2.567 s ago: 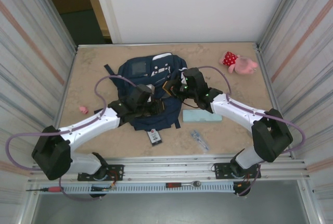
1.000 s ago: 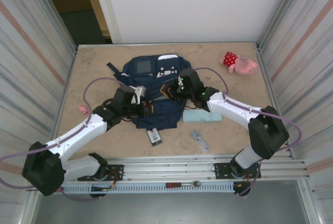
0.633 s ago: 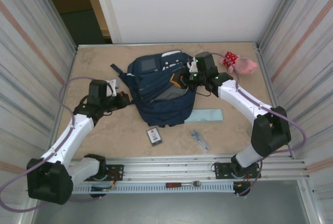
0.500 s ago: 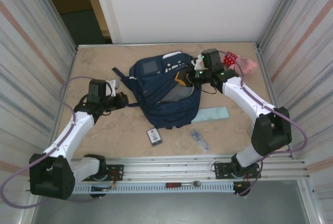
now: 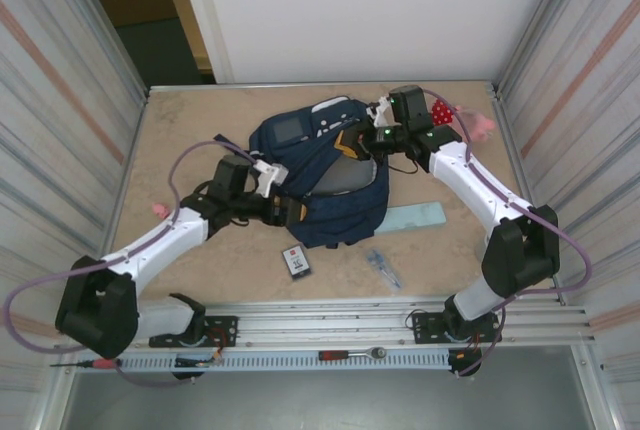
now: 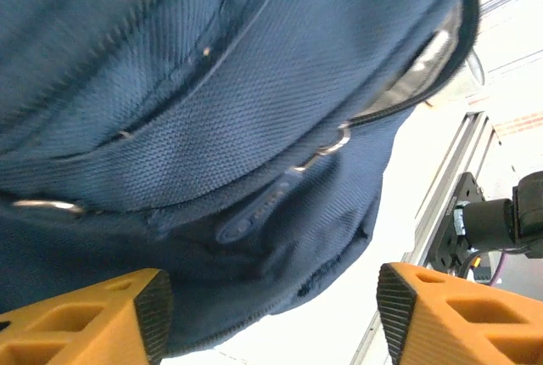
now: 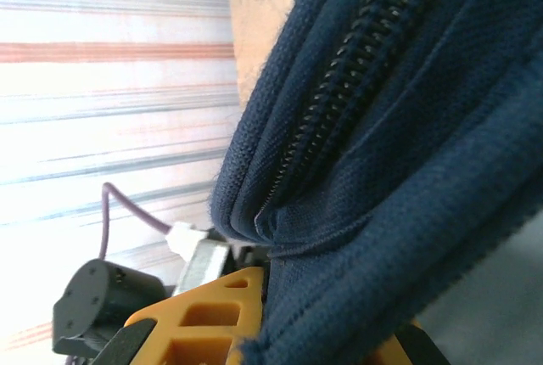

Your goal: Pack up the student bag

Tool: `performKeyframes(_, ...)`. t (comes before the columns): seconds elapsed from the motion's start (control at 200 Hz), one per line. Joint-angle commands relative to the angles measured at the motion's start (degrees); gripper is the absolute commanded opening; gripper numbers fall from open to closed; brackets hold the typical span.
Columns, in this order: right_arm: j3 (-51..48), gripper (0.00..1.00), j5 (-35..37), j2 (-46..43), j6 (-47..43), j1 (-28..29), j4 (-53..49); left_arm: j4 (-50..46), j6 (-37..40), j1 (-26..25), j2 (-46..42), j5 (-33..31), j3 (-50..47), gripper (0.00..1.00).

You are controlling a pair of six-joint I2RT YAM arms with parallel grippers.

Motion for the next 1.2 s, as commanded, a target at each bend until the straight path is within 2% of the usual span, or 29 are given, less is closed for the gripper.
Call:
performKeyframes(0.0, 4.1, 0.0, -3.7, -0.3, -0.6, 0.7, 3.4, 6.2, -2.8, -0.2, 0.9, -0.4, -1.6, 0.69)
performKeyframes(0.145, 4.4, 0.0, -3.7, -0.1, -0.5, 1.3, 3.3, 11.6, -4.4, -0.5, 2.5, -2.2, -1.0, 0.7)
performKeyframes(0.215, 4.3, 0.0, -3.6, -0.2, -0.3, 1.5, 3.5, 12.8, -4.1, -1.1, 3.6, -1.8, -0.2, 0.68)
performKeyframes(0.306, 4.5, 0.0, -3.6, 0.1, -0.2, 1.9, 3.7, 13.0, -2.8, -2.9, 4.8, -1.1, 1.2, 0.58)
performKeyframes(0.406, 4.4, 0.0, -3.3, 0.1, -0.3, 1.9, 3.5, 11.6, -1.6, -4.9, 5.2, -1.8, 2.4, 0.41)
performKeyframes(0.486, 4.4, 0.0, -2.8, 0.1, -0.6, 1.8, 2.9, 11.5, -2.0, -5.7, 4.7, -2.4, 2.2, 0.31)
performKeyframes(0.766, 3.8, 0.0, 0.1, 0.2, -1.4, 2.6, 0.0, 10.0, -1.4, -5.8, 0.6, -4.9, 1.0, 0.06)
performKeyframes(0.807, 3.3, 0.09, 0.9, 0.1, -1.2, 2.9, -0.1, 9.9, -1.2, -5.7, 0.3, -4.8, 0.9, 0.04)
performKeyframes(0.852, 1.9, 0.25, 2.0, -0.2, -0.5, 3.5, 0.3, 9.9, -0.8, -5.8, 0.1, -4.7, 0.9, 0.02)
performKeyframes(0.907, 0.0, 0.39, 3.2, -0.7, 0.8, 4.4, 1.5, 10.1, -0.6, -5.8, 0.1, -4.6, 1.0, 0.0)
performKeyframes(0.947, -2.0, 0.45, 4.2, -1.1, 2.0, 5.2, 3.0, 10.5, -0.5, -5.7, 0.2, -4.5, 0.9, 0.0)
performKeyframes(1.087, -7.1, 0.51, 8.5, -1.7, 5.8, 8.2, 6.8, 11.4, -0.5, -6.0, 1.0, -4.1, 0.7, 0.0)
performKeyframes(1.152, -8.5, 0.51, 10.2, -1.6, 6.8, 9.5, 7.9, 11.6, -0.4, -6.3, 1.2, -3.7, 0.8, 0.0)
performKeyframes(1.192, -9.0, 0.47, 11.5, -1.3, 6.8, 10.0, 7.9, 11.6, -0.2, -6.4, 1.3, -3.7, 0.9, 0.0)
